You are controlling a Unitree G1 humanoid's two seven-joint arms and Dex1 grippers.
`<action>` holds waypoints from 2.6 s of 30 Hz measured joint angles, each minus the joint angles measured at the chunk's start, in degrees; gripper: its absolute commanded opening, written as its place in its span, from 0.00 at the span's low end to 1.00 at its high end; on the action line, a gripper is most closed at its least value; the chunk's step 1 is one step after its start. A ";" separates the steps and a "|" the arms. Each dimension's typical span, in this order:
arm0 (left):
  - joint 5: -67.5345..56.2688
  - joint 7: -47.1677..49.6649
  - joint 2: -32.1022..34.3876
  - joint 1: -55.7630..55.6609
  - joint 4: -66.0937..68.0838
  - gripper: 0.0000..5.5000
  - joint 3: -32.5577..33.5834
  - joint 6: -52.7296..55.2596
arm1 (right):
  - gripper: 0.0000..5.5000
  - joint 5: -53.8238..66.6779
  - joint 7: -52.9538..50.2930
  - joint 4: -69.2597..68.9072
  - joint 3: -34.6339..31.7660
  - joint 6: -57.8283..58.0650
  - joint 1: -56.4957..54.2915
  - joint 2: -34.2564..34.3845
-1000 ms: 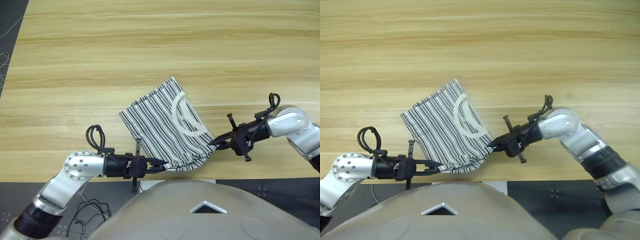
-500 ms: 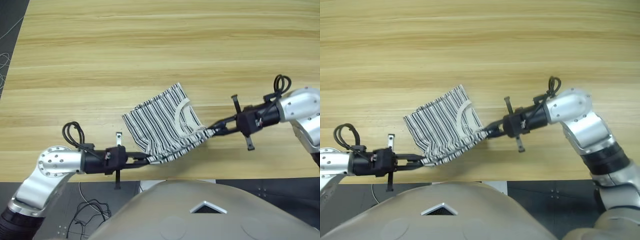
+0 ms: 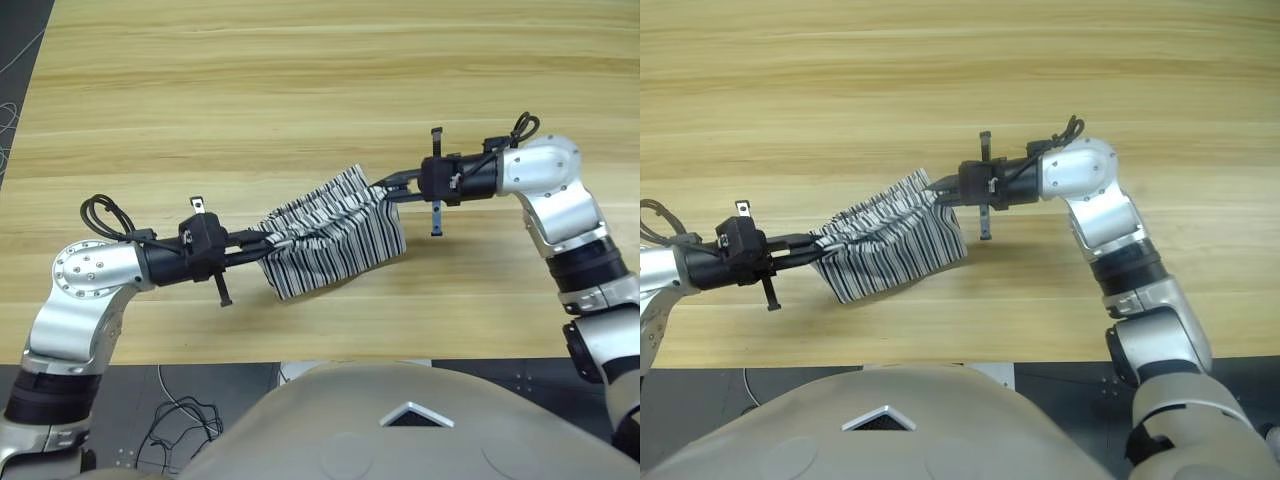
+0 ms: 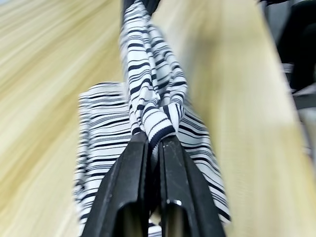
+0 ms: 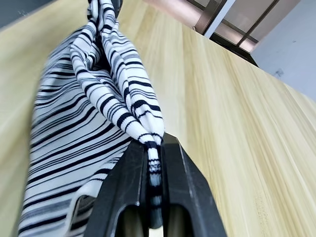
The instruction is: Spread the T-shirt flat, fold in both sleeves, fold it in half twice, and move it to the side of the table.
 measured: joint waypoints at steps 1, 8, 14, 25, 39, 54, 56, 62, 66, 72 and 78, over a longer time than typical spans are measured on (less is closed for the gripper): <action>1.26 0.12 -0.65 -0.71 1.28 0.02 -0.31 -0.45 | 0.02 -1.09 -0.28 2.04 0.18 -0.72 -0.75 1.11; 7.47 1.89 -3.28 -3.67 7.70 0.02 -1.34 -1.37 | 0.02 -6.53 -2.16 17.15 1.12 -8.95 -5.23 6.91; 8.87 2.22 -5.32 -5.00 11.22 0.12 -2.03 -1.36 | 0.16 -11.97 -8.09 29.85 0.96 -16.23 -10.15 11.90; 14.19 10.20 -8.09 -12.40 22.43 0.17 2.18 -9.43 | 0.19 -21.76 -22.76 42.82 0.42 -26.81 -16.77 12.51; 14.86 12.64 -10.19 -12.26 21.70 0.17 4.65 -14.06 | 0.19 -6.54 -13.03 14.72 2.36 -16.22 0.81 16.93; 17.69 14.83 -14.22 -7.79 12.30 0.17 0.08 -13.22 | 0.19 -27.35 -33.66 32.38 8.88 -10.76 -5.00 18.69; 17.71 15.43 -14.79 -7.78 12.27 0.17 0.00 -13.23 | 0.19 -27.37 -33.66 33.84 7.18 -10.77 -7.07 13.71; 19.71 20.46 -22.21 -10.36 17.47 0.17 -2.92 -16.72 | 0.19 -30.24 -39.92 53.77 1.19 -3.98 -13.99 -10.62; 20.17 25.39 -29.62 -17.70 28.68 0.17 -4.10 -21.53 | 0.19 -35.01 -46.13 62.77 1.32 3.30 -13.22 -19.37; 20.04 33.25 -37.11 -29.59 44.89 0.17 -1.61 -29.61 | 0.19 -32.26 -72.13 60.13 -6.56 -4.26 -18.62 -13.96; 19.32 40.66 -41.83 -34.07 53.00 0.17 1.90 -31.66 | 0.19 -45.00 -108.82 40.77 -6.70 -7.36 -18.61 -10.88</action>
